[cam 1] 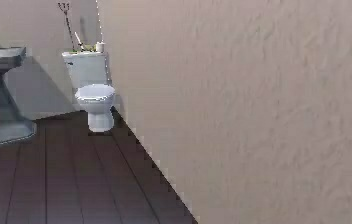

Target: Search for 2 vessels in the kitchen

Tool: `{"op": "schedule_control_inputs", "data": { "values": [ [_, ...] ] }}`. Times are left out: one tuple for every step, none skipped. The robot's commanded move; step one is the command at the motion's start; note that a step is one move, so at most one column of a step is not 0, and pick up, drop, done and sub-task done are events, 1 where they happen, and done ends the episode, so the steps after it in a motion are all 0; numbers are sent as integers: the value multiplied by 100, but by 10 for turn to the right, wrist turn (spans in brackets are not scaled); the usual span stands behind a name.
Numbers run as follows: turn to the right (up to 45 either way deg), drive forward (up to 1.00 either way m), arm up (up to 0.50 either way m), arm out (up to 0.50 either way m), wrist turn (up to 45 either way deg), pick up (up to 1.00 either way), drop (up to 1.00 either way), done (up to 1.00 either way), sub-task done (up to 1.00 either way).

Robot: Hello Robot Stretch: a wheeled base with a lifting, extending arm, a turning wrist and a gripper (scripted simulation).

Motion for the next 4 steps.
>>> {"op": "schedule_control_inputs", "data": {
  "values": [
    [-450,0,0,0,0,0,0,0,0],
    [-360,0,0,0,0,0,0,0,0],
    [0,100,0,0,0,0,0,0,0],
    [-30,0,0,0,0,0,0,0,0]
  ]
}}
